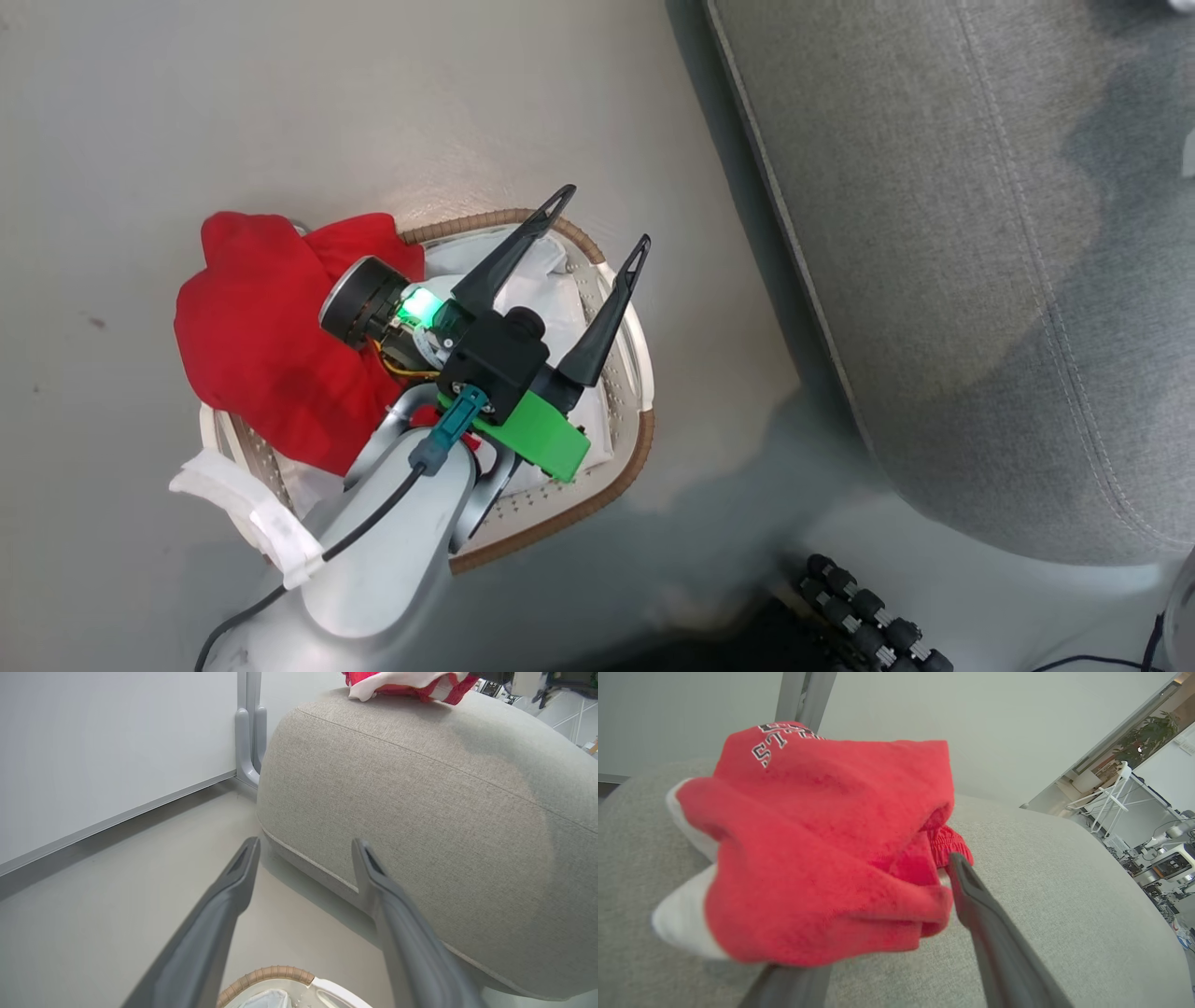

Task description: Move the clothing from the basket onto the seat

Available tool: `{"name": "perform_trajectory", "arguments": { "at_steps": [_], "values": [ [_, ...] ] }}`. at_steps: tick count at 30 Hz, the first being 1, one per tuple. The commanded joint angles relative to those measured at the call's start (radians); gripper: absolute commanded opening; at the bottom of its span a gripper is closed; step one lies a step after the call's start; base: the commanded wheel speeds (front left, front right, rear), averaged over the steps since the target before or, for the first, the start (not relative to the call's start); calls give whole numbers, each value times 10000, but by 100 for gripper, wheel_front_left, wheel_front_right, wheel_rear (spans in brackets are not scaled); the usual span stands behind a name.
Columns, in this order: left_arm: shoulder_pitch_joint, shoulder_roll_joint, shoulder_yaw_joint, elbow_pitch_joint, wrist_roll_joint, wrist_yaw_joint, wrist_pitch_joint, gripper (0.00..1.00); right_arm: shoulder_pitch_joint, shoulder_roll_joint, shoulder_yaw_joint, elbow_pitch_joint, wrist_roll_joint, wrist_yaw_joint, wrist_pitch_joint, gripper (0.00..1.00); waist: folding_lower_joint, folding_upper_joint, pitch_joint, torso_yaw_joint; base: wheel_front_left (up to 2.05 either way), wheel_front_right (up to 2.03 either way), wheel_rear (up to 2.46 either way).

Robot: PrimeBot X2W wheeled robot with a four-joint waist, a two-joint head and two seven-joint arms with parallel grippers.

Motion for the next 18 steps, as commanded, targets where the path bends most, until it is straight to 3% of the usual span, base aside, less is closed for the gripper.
{"name": "perform_trajectory", "arguments": {
  "at_steps": [1, 8, 18],
  "values": [
    [120, -57, 40, -1, -89, 1, -2, 100, 312, 12, 54, -50, 7, -14, -3, 100, -1, 0, -343, 22, 0, 0, 0],
    [314, -338, 459, -62, -345, 23, -2, 100, 1363, 9, 535, -438, 123, -14, -4, 100, -1, 0, -1353, 324, 0, 0, 0],
    [1102, -699, 1690, -65, -938, 55, -2, 100, 2692, -310, 1385, -807, 467, -14, -4, 100, -1, 0, -3132, 1351, 0, 0, 0]
  ]
}}
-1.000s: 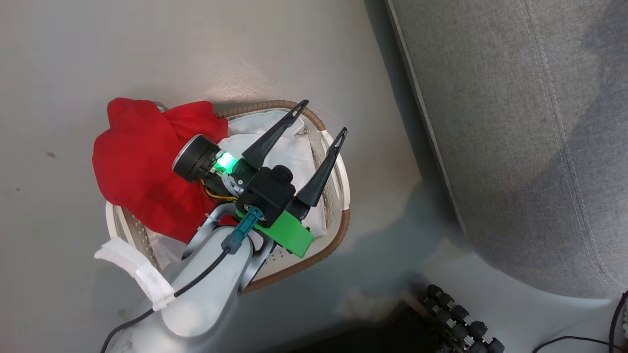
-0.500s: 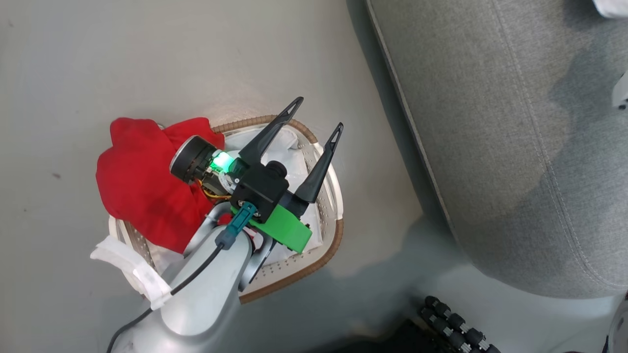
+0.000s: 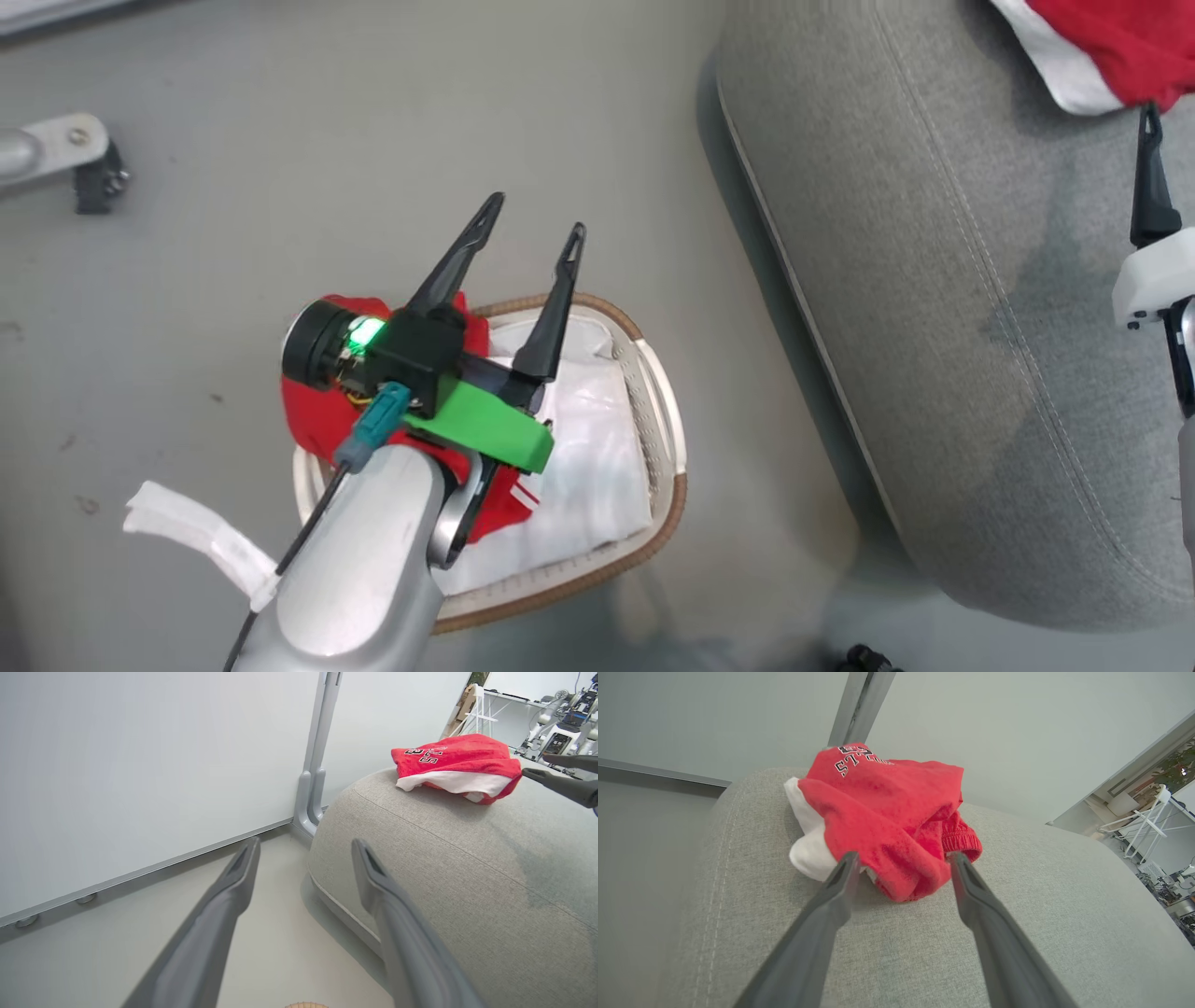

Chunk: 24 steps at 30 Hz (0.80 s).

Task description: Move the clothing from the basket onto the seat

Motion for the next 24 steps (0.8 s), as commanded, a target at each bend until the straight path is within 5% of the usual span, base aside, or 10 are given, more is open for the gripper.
{"name": "perform_trajectory", "arguments": {
  "at_steps": [1, 10, 24],
  "values": [
    [291, -62, 178, 6, -13, 25, -2, 100, 234, -107, 68, -61, 134, -14, -3, 100, 0, 0, -1061, 839, 0, 0, 0],
    [1413, -170, 1499, 67, -167, 127, -2, 100, 621, 104, 449, -682, 462, -14, -4, 100, 0, 0, -2423, 1895, 0, 0, 0],
    [3330, -207, 2794, -102, -887, 480, 0, 100, 2676, 1829, 1050, -2048, 1035, -14, -3, 100, 0, 0, -3742, 2750, 0, 0, 0]
  ]
}}
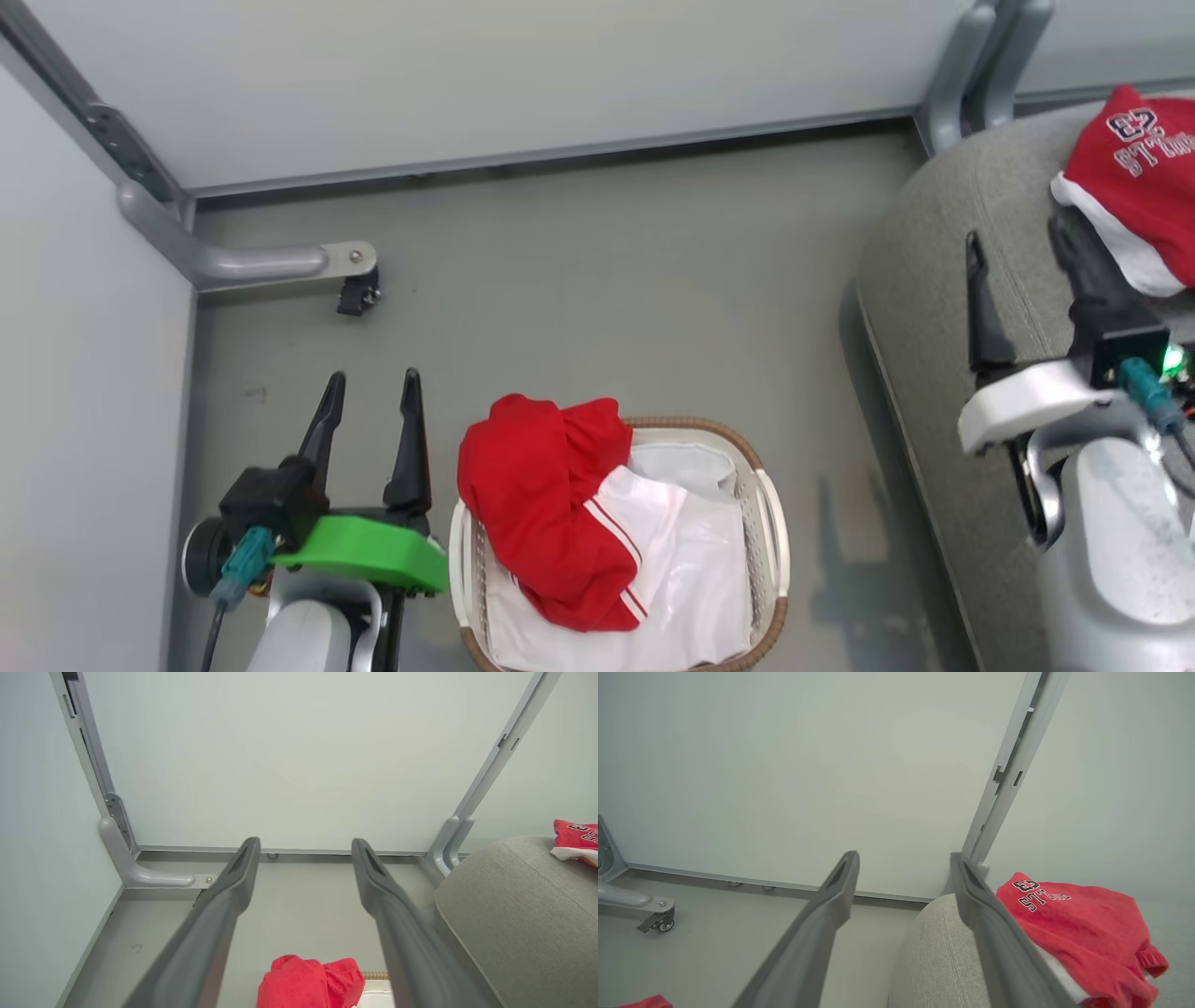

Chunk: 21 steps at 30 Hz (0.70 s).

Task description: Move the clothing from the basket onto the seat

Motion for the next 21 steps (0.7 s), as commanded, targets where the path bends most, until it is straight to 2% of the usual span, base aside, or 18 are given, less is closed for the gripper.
{"name": "perform_trajectory", "arguments": {
  "at_steps": [1, 5, 10, 21],
  "values": [
    [282, -4, 110, -49, -18, 100, 2, 100, 344, 28, 53, -62, 141, -14, -5, 100, 1, 0, -566, 438, 0, 0, 0],
    [736, -2, 305, -190, -125, 159, 2, 100, 995, 148, 143, -284, 347, -14, -6, 100, 1, 0, -862, 478, 0, 0, 0],
    [1128, 0, 359, -236, -79, 156, 2, 100, 1846, 160, 668, -314, 1240, -14, -4, 100, 1, 0, -1166, 530, 0, 0, 0],
    [1254, 3, 102, -116, -97, 82, 3, 100, 2845, 168, 1210, -526, 1784, -14, -4, 100, 1, 0, -1380, 524, 0, 0, 0]
  ]
}}
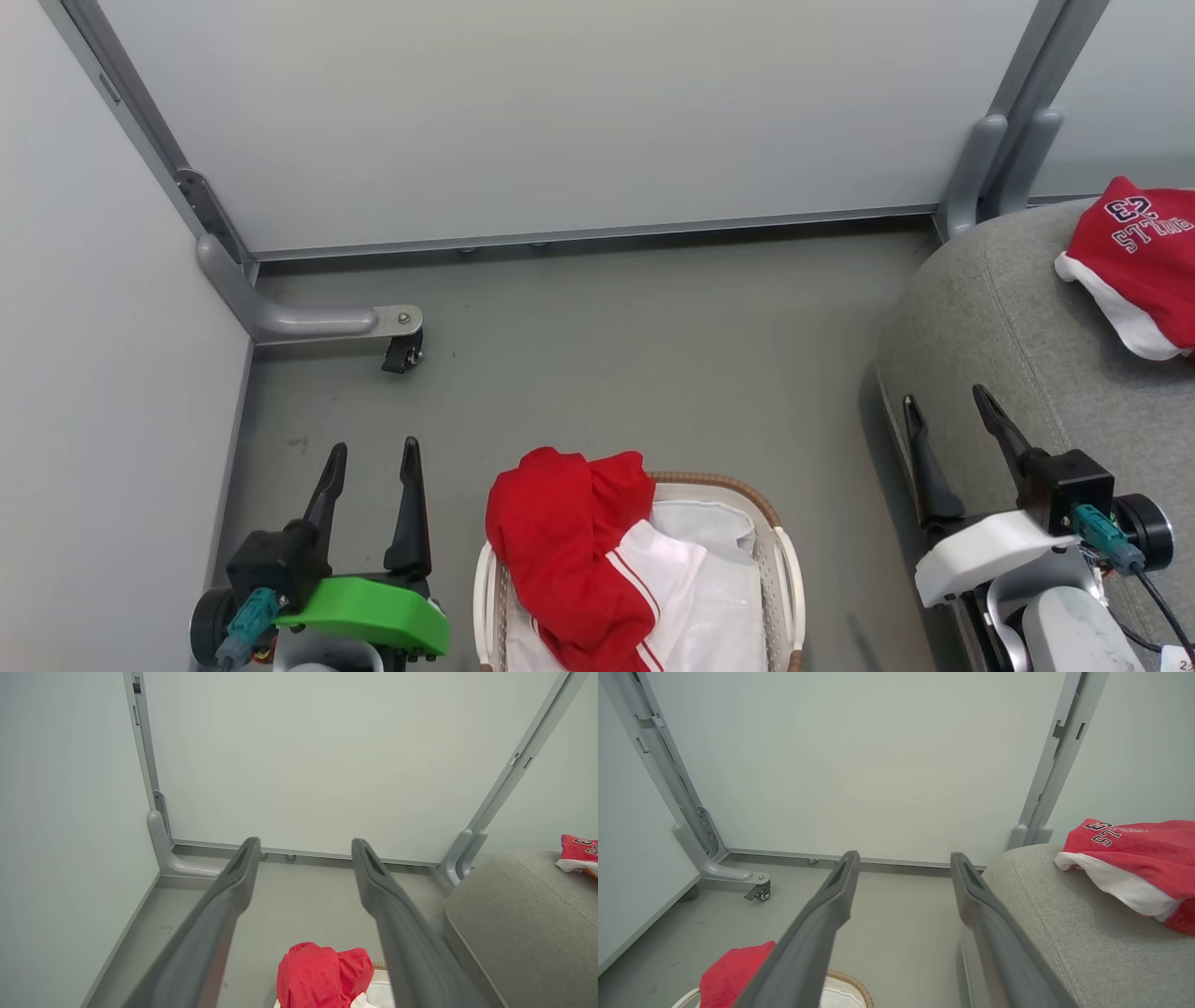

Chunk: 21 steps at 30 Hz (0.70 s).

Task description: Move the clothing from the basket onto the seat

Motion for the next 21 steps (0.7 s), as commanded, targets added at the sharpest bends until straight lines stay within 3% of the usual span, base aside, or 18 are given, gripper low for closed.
{"name": "perform_trajectory", "arguments": {
  "at_steps": [1, 21],
  "values": [
    [88, 14, 8, 8, 9, -27, 5, 100, 215, -41, 20, -64, 99, -14, -4, 100, 1, 0, -9, -18, 0, 0, 0],
    [44, 13, -83, 278, 105, -57, 5, 100, 406, -39, 88, -129, 271, -14, -2, 100, 1, 0, -106, -36, 0, 0, 0]
  ]
}}
